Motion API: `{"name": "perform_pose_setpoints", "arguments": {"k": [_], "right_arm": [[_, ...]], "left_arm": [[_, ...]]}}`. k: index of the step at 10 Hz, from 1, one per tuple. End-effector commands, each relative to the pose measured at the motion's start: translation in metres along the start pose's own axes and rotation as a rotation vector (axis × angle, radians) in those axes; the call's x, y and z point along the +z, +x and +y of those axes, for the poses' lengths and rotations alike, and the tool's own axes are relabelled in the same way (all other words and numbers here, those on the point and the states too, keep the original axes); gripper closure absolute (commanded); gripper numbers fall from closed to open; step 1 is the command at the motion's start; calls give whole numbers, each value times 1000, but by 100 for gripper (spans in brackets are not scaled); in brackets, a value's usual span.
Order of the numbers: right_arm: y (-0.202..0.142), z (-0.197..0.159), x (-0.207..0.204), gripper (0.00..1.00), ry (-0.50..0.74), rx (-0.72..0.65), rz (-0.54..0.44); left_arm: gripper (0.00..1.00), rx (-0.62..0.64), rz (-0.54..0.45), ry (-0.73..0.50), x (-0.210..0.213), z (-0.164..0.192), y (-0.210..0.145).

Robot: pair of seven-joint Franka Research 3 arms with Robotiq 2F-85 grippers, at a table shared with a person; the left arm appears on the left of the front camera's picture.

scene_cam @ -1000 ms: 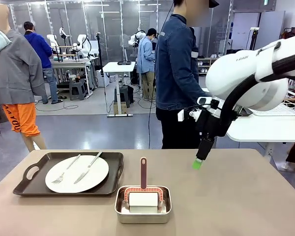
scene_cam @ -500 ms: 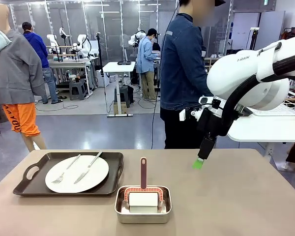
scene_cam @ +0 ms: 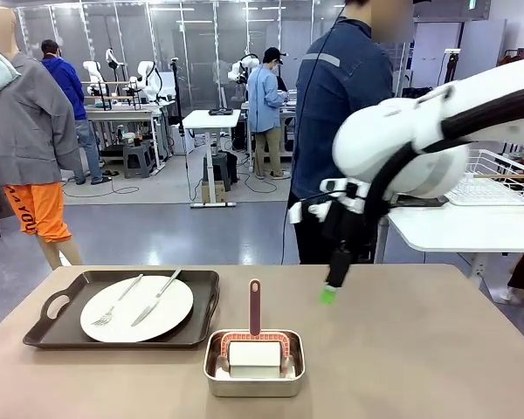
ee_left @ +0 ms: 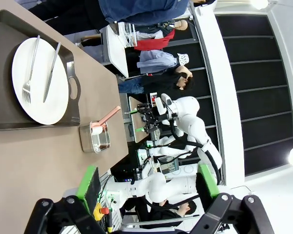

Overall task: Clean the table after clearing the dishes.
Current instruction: When the left (or right) Handle tray is removed, use the left hand (or right hand) to clean the left (or right) side of the table with the Lint Roller.

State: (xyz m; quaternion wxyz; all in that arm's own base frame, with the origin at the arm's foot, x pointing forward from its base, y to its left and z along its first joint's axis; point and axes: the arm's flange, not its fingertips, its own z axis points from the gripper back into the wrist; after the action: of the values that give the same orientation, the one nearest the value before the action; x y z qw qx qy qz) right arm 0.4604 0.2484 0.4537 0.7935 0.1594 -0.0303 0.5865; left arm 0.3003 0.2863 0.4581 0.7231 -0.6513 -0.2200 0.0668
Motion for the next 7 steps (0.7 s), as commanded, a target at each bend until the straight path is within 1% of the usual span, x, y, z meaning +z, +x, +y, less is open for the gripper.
{"name": "perform_pose_setpoints", "arguments": {"k": [1, 3, 4, 7], "right_arm": [[53, -20, -14, 0, 34, 88, 101], [88, -24, -32, 0, 64, 149, 135], [106, -26, -47, 0, 85, 178, 180], [141, -25, -69, 0, 129, 234, 255]], "left_arm": [[0, -1, 7, -7, 2, -2, -3], [0, -1, 7, -7, 2, -2, -3], [0, -1, 7, -7, 2, -2, -3], [0, -1, 7, -7, 2, -2, -3]]}}
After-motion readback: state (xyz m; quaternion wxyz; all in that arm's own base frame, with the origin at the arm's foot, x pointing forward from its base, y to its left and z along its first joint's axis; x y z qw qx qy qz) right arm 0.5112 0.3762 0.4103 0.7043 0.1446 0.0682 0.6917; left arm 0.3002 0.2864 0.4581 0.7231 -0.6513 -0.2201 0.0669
